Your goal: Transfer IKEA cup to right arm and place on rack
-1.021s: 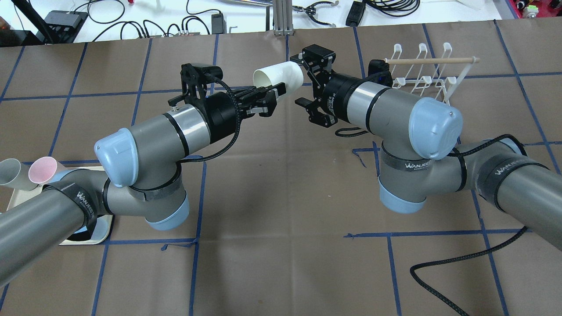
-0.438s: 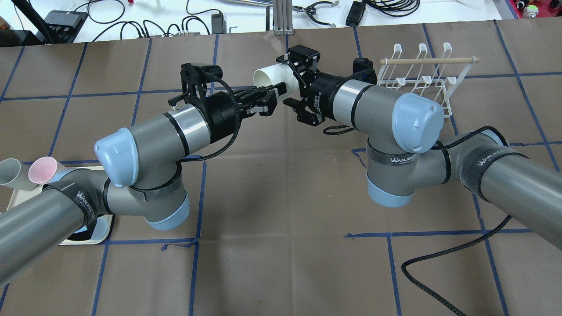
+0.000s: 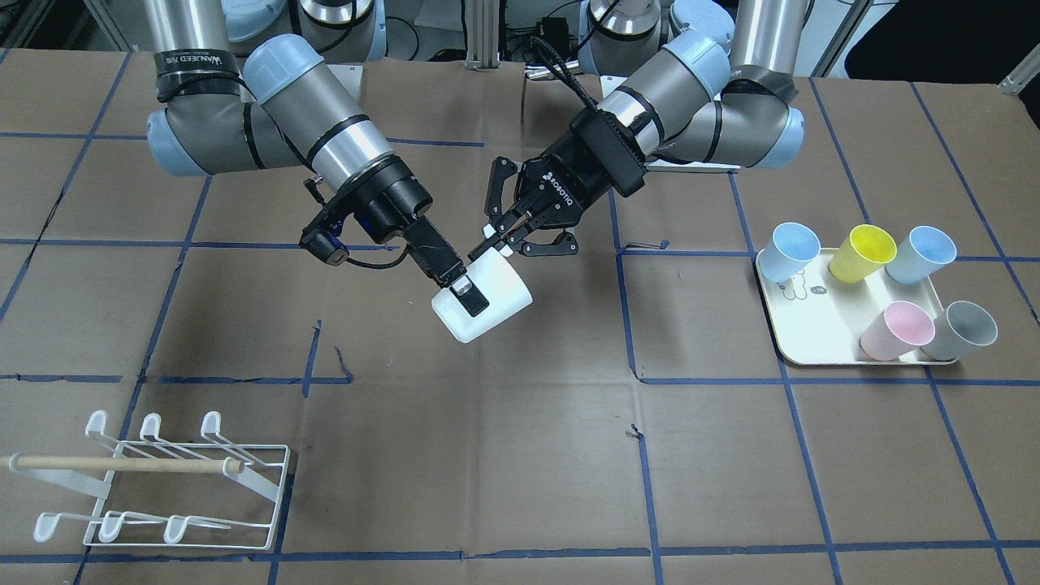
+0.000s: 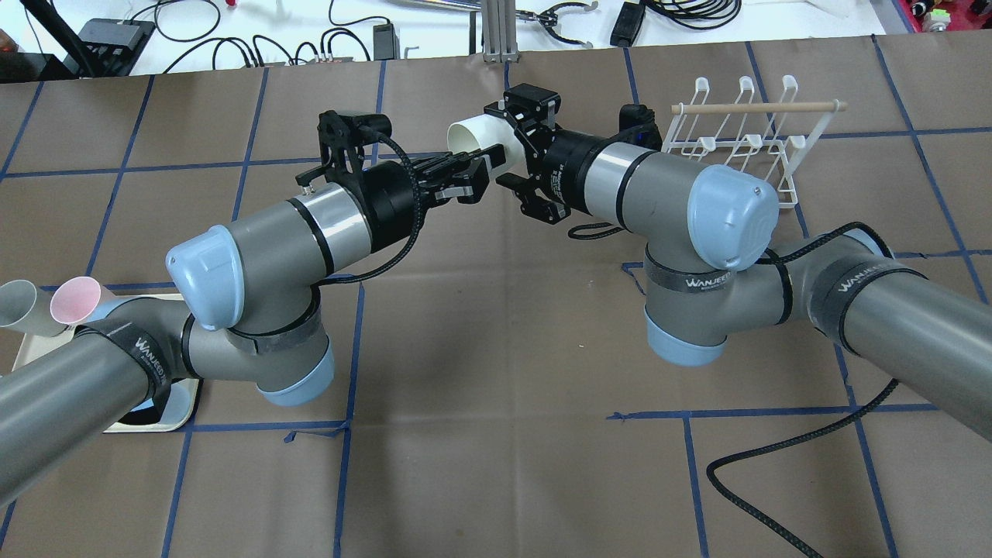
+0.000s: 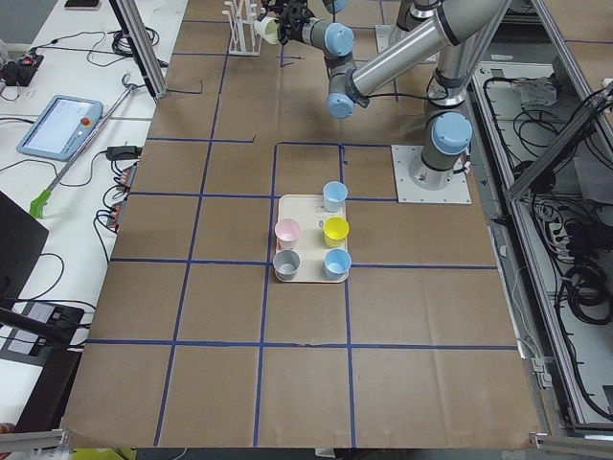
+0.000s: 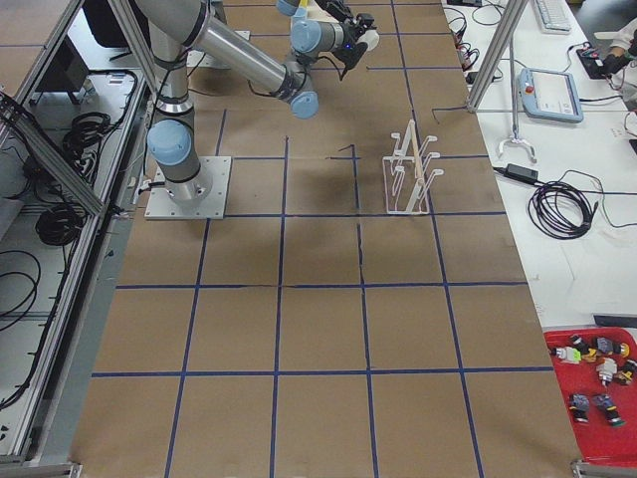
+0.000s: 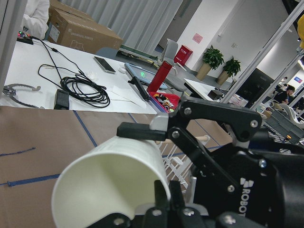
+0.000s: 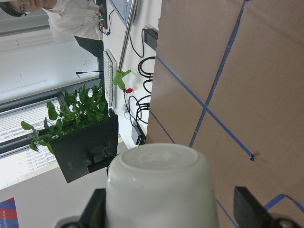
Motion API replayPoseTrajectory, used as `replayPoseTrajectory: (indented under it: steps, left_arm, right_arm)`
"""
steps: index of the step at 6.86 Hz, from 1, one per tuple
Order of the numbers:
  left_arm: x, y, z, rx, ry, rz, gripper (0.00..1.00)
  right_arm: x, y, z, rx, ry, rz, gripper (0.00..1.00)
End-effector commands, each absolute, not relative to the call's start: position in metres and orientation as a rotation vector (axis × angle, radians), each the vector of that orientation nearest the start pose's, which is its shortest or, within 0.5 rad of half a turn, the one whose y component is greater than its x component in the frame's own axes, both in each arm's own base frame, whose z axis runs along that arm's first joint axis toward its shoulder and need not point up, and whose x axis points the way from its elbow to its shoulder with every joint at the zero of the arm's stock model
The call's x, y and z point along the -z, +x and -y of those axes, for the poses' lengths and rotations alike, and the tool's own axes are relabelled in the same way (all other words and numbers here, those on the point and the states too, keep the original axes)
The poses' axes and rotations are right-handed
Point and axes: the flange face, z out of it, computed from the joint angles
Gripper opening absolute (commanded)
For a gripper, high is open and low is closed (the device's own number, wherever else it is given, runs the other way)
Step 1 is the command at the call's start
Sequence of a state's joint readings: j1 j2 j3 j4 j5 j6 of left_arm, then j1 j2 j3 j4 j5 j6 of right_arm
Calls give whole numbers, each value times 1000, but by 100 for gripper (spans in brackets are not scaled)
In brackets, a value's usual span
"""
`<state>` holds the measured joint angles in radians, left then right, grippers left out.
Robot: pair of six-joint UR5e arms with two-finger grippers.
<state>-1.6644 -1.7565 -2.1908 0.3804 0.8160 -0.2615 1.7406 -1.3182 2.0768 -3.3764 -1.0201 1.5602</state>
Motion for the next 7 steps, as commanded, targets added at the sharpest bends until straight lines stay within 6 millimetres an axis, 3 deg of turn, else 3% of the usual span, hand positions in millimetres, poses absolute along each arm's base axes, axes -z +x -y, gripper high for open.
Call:
replayPoseTrajectory:
  steps: [1,5,7]
  left_arm:
    - [-359,-243,436,-1121,-336,2018,1]
    - [-360,-243,437,-1124,-332,2018,3]
    - [-362,-243,436,-1116,-312,2016,3]
  right_arm:
    - [-351,269,478,323,1032,-1740,90]
    - [-355,266,479,336,1030,-1735,88]
    - [-355,266,478,332,1028,-1735,75]
